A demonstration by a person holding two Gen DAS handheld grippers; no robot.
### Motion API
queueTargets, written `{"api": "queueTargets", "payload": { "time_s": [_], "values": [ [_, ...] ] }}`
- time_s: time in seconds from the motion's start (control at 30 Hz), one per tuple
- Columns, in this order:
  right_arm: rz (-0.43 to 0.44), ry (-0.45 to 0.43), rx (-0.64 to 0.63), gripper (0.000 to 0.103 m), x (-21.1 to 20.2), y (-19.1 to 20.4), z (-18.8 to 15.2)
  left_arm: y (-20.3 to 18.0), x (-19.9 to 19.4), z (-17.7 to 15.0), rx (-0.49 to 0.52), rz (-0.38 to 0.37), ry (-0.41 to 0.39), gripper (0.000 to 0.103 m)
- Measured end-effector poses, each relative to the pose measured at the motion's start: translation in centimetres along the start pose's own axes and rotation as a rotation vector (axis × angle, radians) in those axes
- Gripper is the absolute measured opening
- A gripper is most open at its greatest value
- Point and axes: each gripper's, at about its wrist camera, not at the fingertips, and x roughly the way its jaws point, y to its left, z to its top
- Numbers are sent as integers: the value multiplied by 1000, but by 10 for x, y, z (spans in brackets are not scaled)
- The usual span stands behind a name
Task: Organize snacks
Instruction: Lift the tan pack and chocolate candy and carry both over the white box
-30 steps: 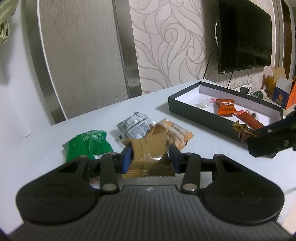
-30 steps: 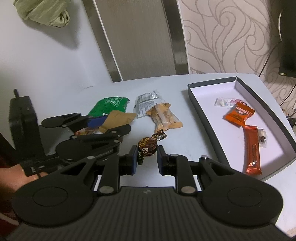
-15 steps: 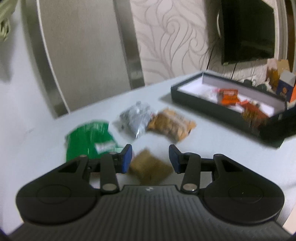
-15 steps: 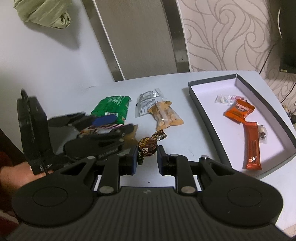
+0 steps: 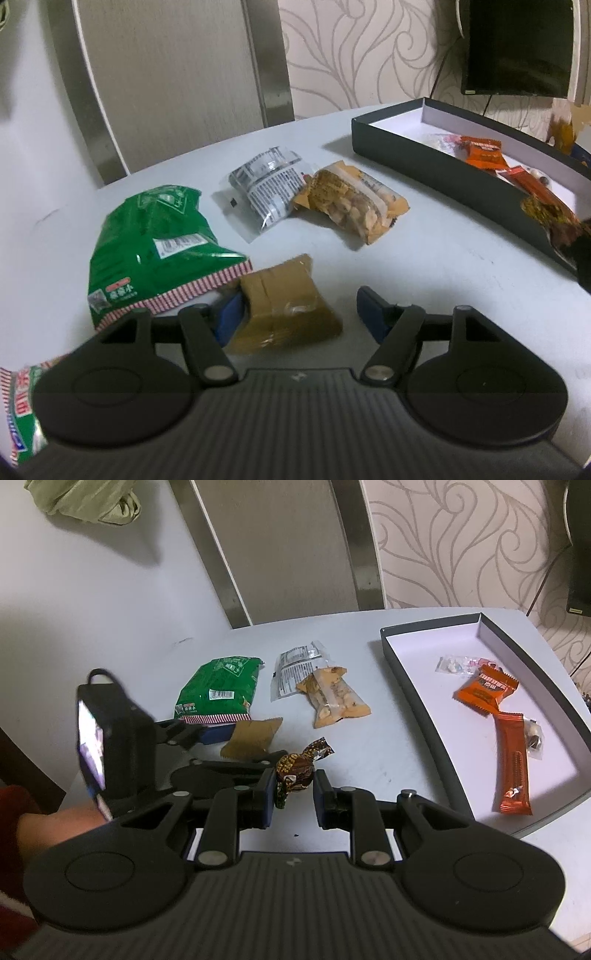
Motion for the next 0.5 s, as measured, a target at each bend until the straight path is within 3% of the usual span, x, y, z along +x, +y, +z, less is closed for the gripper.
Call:
{"api": "queueTargets", "payload": {
  "time_s": [0.03,0.1,0.5],
  "values": [
    [0,3,0,25,1,-1,0,1,1,0,-3,-7,-4,68],
    [2,7,-2,25,2,-1,1,4,-1,-3,-7,-43,-22,51],
    [21,22,-10,25,10,-4,4,3,-24,4,1,-86,-69,43]
  ]
}}
